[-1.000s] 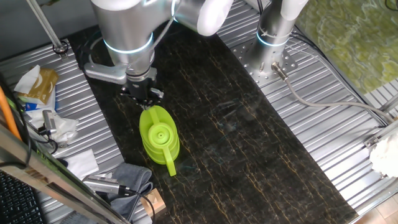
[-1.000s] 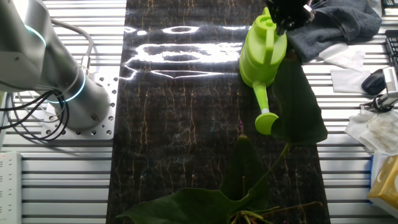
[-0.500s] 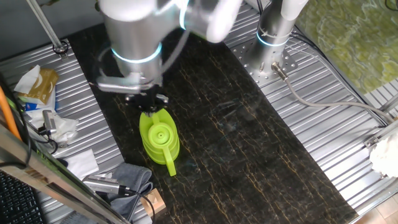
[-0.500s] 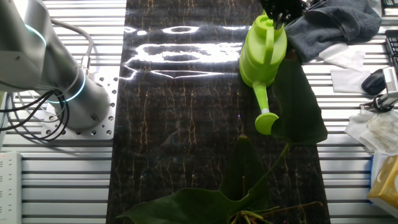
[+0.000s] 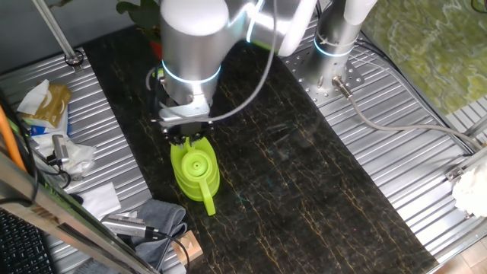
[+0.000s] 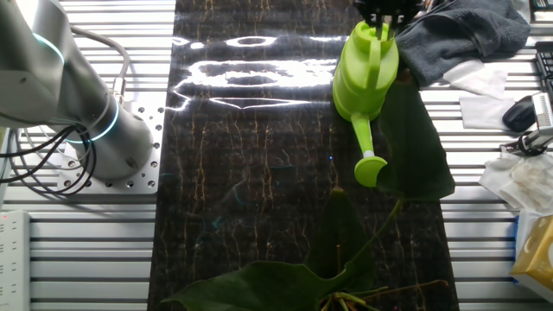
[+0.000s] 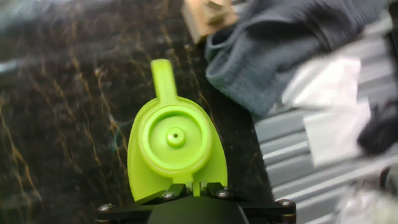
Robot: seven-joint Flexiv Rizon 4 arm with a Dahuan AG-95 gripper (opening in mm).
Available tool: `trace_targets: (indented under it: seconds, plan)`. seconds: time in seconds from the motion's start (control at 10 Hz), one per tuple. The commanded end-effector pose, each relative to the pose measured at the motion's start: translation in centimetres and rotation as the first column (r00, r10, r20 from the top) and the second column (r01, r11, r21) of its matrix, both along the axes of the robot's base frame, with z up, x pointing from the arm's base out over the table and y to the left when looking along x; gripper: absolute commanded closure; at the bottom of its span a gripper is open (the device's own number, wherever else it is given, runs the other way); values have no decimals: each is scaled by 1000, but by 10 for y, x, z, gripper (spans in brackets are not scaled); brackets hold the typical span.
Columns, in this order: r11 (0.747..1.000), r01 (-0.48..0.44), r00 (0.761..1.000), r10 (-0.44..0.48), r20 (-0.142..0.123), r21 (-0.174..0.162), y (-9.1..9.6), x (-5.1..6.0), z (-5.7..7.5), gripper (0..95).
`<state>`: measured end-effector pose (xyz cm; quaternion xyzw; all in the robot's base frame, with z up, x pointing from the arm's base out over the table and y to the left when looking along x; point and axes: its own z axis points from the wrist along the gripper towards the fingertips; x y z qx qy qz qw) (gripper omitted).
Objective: Water the plant
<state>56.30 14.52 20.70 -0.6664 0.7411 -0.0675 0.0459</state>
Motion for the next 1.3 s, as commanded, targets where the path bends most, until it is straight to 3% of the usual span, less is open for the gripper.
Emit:
trace_targets:
  seconds: [0.1,0.2,0.4,0.8,1.0,1.3]
  plan:
    - [998,-31,999,31,-7,63,2,-1,0,0]
    - [997,-19,1000,20,-13,80,1,-1,0,0]
    - [997,-20,999,23,-43,78,1,-2,0,0]
    - [996,44,988,-33,-149,73,-2,-6,-4,0]
    - [996,72,980,-60,-189,55,-3,-8,-6,0]
    - [997,78,976,-72,-204,20,-2,-11,-10,0]
